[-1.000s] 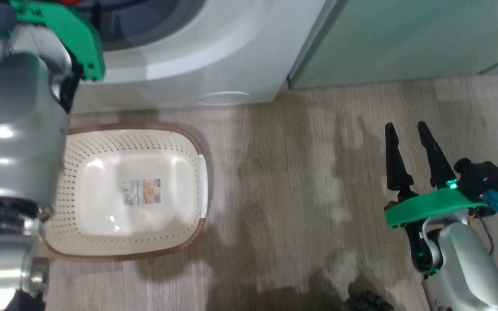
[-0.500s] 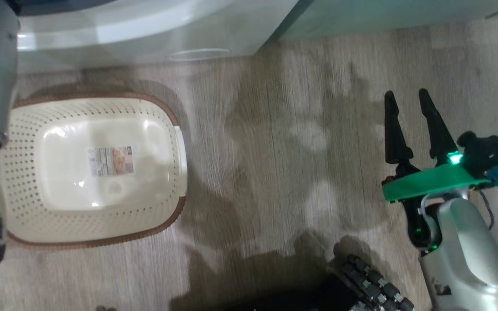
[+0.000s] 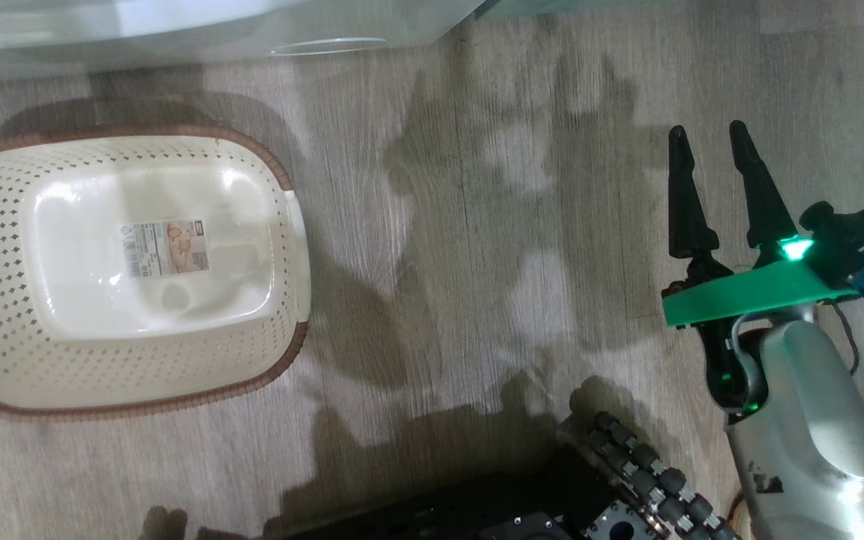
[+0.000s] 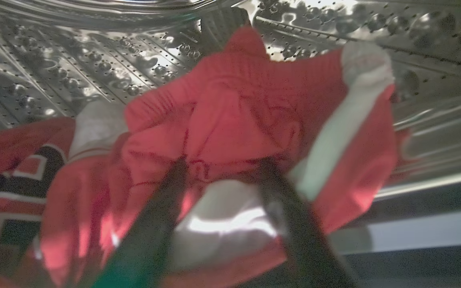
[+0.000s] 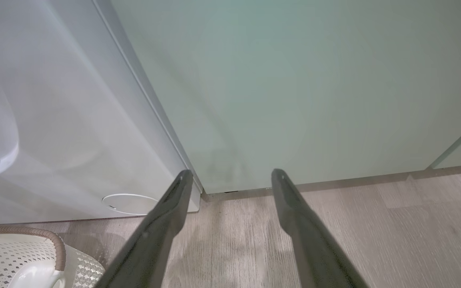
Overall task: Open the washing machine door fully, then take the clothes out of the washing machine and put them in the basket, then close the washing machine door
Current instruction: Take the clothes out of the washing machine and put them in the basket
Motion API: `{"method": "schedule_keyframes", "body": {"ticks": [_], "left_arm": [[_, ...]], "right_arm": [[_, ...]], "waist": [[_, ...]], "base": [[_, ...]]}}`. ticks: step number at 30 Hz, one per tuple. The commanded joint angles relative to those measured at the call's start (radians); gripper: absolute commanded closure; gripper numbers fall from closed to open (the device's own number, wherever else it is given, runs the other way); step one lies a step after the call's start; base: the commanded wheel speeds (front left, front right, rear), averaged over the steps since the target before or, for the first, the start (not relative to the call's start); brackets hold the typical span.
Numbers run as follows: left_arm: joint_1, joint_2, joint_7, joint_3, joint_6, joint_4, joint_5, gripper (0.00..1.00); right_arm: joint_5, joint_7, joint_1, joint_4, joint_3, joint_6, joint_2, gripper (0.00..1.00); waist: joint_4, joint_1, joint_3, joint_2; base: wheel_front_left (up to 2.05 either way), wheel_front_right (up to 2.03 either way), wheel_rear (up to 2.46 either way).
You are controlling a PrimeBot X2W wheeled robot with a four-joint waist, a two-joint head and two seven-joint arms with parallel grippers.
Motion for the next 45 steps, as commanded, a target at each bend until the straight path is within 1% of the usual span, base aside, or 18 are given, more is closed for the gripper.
{"method": "schedule_keyframes", "body": {"ticks": [1,5,10,16,19,21,27,32,34,35,37,40,43,45], "left_arm": [[-0.013,0.043,-0.008,0.000,0.010,-0.012,0.000,1.00],[0.005,0.029,-0.034,0.010,0.007,-0.007,-0.021,1.00],[0.057,-0.005,-0.120,0.022,-0.011,-0.003,-0.060,1.00],[0.179,-0.043,-0.212,0.016,-0.031,0.002,-0.099,1.00],[0.250,-0.064,-0.277,0.008,-0.034,0.002,-0.115,1.00],[0.296,-0.086,-0.321,0.015,-0.035,-0.004,-0.149,1.00],[0.454,-0.117,-0.418,-0.037,-0.036,-0.043,-0.219,1.00],[0.601,-0.127,-0.448,-0.108,-0.036,-0.118,-0.283,1.00],[0.661,-0.130,-0.450,-0.136,-0.036,-0.171,-0.334,1.00],[0.694,-0.132,-0.442,-0.150,-0.036,-0.213,-0.381,1.00],[0.757,-0.126,-0.416,-0.192,-0.036,-0.302,-0.444,1.00],[0.839,-0.074,-0.382,-0.227,-0.036,-0.420,-0.479,1.00],[0.930,-0.024,-0.320,-0.245,-0.033,-0.533,-0.487,1.00],[0.997,-0.001,-0.272,-0.251,-0.015,-0.606,-0.489,1.00]], "right_arm": [[0.004,-0.006,0.023,-0.025,0.014,-0.001,0.009,0.00],[0.004,-0.006,0.027,-0.021,0.005,-0.001,0.010,0.00],[0.001,-0.006,0.039,-0.011,-0.012,-0.001,0.009,0.00],[0.002,-0.006,0.087,0.012,-0.018,-0.001,0.004,0.00],[0.004,-0.006,0.117,0.027,-0.015,-0.001,-0.001,0.00],[0.007,-0.006,0.137,0.036,-0.012,-0.001,-0.004,0.00],[0.013,-0.006,0.207,0.062,-0.008,-0.001,-0.014,0.00],[0.021,-0.006,0.273,0.077,-0.012,-0.001,-0.021,0.00],[0.022,-0.006,0.296,0.080,-0.012,-0.001,-0.022,0.00],[0.023,-0.006,0.306,0.082,-0.011,-0.001,-0.022,0.00],[0.028,-0.006,0.325,0.083,-0.011,-0.001,-0.021,0.00],[0.032,-0.006,0.346,0.082,-0.013,-0.001,-0.019,0.00],[0.034,-0.006,0.359,0.082,-0.012,-0.001,-0.018,0.00],[0.035,-0.006,0.362,0.080,-0.010,-0.001,-0.019,0.00]], "waist": [[0.002,-0.0001,-0.003,0.0001],[0.010,-0.0001,-0.016,0.0001],[0.031,-0.0001,-0.071,0.0001],[0.067,-0.0001,-0.189,0.0001],[0.084,-0.0001,-0.260,0.0001],[0.094,-0.0001,-0.305,0.0001],[0.129,-0.0001,-0.448,0.0001],[0.160,-0.0001,-0.545,0.0001],[0.172,-0.0001,-0.574,0.0001],[0.176,-0.0001,-0.587,0.0001],[0.187,-0.0001,-0.609,0.0001],[0.200,-0.0001,-0.632,0.0001],[0.209,-0.0001,-0.646,0.0001],[0.212,-0.0001,-0.648,0.0001]], "base": [[0.00,0.00,0.00],[0.00,0.00,0.00],[0.00,0.00,0.00],[0.00,0.00,0.00],[0.00,0.00,0.00],[0.00,0.00,0.00],[0.00,0.00,0.00],[0.00,0.00,0.00],[0.00,0.00,0.00],[0.00,0.00,0.00],[0.00,0.00,0.00],[0.00,0.00,0.00],[0.00,0.00,0.00],[0.00,0.00,0.00]]}}
